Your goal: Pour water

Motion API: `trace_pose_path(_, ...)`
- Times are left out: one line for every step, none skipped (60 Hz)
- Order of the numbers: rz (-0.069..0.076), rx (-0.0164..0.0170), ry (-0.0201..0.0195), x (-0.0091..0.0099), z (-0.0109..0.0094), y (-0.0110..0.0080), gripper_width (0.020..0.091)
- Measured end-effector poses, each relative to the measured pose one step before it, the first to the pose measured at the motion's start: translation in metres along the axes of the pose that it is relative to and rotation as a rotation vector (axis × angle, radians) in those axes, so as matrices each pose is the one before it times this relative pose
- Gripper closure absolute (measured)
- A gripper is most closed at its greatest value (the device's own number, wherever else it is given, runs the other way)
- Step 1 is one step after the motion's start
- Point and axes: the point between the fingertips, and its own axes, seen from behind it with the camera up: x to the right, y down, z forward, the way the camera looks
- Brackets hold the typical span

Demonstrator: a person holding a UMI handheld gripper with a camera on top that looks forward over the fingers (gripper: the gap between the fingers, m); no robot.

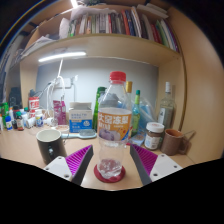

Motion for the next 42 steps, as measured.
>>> trace_pose_path(0.0025, 0.00028, 0.00133, 0.00117, -0.005, 0.00012, 0.0266)
trace_pose_path(0.0034, 0.00039, 0.00053, 0.0018, -0.00619, -0.00068, 0.0267)
trace_pose_path(0.0047, 0.00235, 0.00323, 0.00161, -0.00547, -0.00053, 0.0268)
trace_pose_path(0.0061, 0.00202, 0.00455, 0.00177, -0.00587, -0.00051, 0.0268)
trace_pose_path(0.0081, 0.00189, 0.00597, 0.00172, -0.00608, -0.0001, 0.0268)
trace_pose_path(0.0096, 0.00007, 0.00521, 0.00154, -0.0065, 0.00011, 0.0268)
trace_pose_path(0.009, -0.00334, 0.00177, 0.00037, -0.00744, -0.00009, 0.0269)
trace_pose_path(0.0082, -0.00128, 0.00125, 0.0006, -0.0071, 0.00028, 0.0269)
trace_pose_path(0.0084, -0.00017, 0.00045, 0.0003, -0.00741, -0.00027, 0.0268)
trace_pose_path(0.0092, 0.00148, -0.00007, -0.00001, -0.00739, -0.0006, 0.0265)
trace_pose_path(0.009, 0.00155, -0.00205, -0.00123, -0.00747, -0.00046, 0.0262)
trace_pose_path(0.0065, 0.00044, -0.00484, -0.00211, -0.00804, -0.00026, 0.0262)
trace_pose_path(0.0031, 0.00112, -0.0052, -0.00229, -0.0082, -0.0004, 0.0265)
trace_pose_path(0.0006, 0.00304, -0.00617, -0.00278, -0.00869, -0.001, 0.0267)
trace_pose_path(-0.0014, 0.00657, -0.00522, -0.00171, -0.00774, -0.00171, 0.0267)
trace_pose_path(-0.0025, 0.00761, -0.00371, -0.00275, -0.00924, -0.0016, 0.0265)
trace_pose_path(-0.004, 0.00661, -0.00314, -0.00274, -0.00911, -0.00118, 0.0266)
trace_pose_path(-0.0051, 0.00481, -0.0022, -0.00264, -0.00962, -0.001, 0.0266)
trace_pose_path(-0.0048, 0.00407, 0.0012, -0.00245, -0.00896, -0.00063, 0.0267)
trace_pose_path(-0.005, 0.00508, 0.00191, -0.00158, -0.00931, -0.00072, 0.0269)
trace_pose_path(-0.0034, 0.00457, 0.00416, -0.00133, -0.0092, -0.00017, 0.0267)
trace_pose_path(-0.0021, 0.00289, 0.00475, -0.0014, -0.00917, -0.00012, 0.0267)
trace_pose_path(-0.0011, 0.00334, 0.00397, -0.00167, -0.00937, 0.00007, 0.0266)
trace_pose_path(-0.0004, 0.00395, 0.00188, -0.0022, -0.00909, -0.00029, 0.0265)
trace_pose_path(0.0013, 0.00399, 0.00006, -0.0024, -0.00859, 0.00014, 0.0265)
trace_pose_path(0.0012, 0.00348, -0.00222, -0.00275, -0.00891, -0.00009, 0.0266)
trace_pose_path(0.0036, 0.00188, -0.00102, -0.00311, -0.00866, 0.00083, 0.0265)
trace_pose_path(0.0034, -0.00016, -0.00145, -0.00281, -0.00895, 0.00101, 0.0265)
trace_pose_path(0.0045, 0.00102, -0.00192, -0.00259, -0.0075, 0.0003, 0.0267)
trace_pose_path(0.0044, 0.00106, -0.00201, -0.003, -0.00757, 0.00005, 0.0266)
trace_pose_path(0.0036, 0.00126, -0.00313, -0.00311, -0.00654, 0.00034, 0.0266)
trace_pose_path(0.0016, 0.00078, -0.00412, -0.00344, -0.00598, 0.00021, 0.0267)
trace_pose_path(0.0002, -0.00031, -0.00279, -0.00321, -0.00532, 0.00053, 0.0265)
trace_pose_path(-0.0011, -0.00064, -0.00244, -0.00235, -0.00441, 0.00189, 0.0264)
trace_pose_path(-0.0026, -0.00481, 0.00277, -0.0017, -0.00449, 0.00078, 0.0262)
trace_pose_path(-0.0026, -0.00405, 0.00346, -0.00123, -0.00441, 0.00066, 0.026)
trace_pose_path(-0.0016, -0.00224, 0.00452, -0.00112, -0.00407, 0.00052, 0.0261)
trace_pose_path(-0.0005, -0.00252, 0.00519, -0.00063, -0.00447, 0.00012, 0.0263)
trace_pose_path(-0.0001, -0.00112, 0.00519, -0.00103, -0.00408, 0.00037, 0.0262)
trace_pose_path(-0.0007, -0.00005, 0.00332, -0.00064, -0.00364, 0.00042, 0.026)
trace_pose_path(-0.0002, 0.00077, 0.00182, -0.00114, -0.00365, 0.00018, 0.026)
trace_pose_path(0.0011, 0.00137, -0.00054, -0.00148, -0.0034, 0.0001, 0.0261)
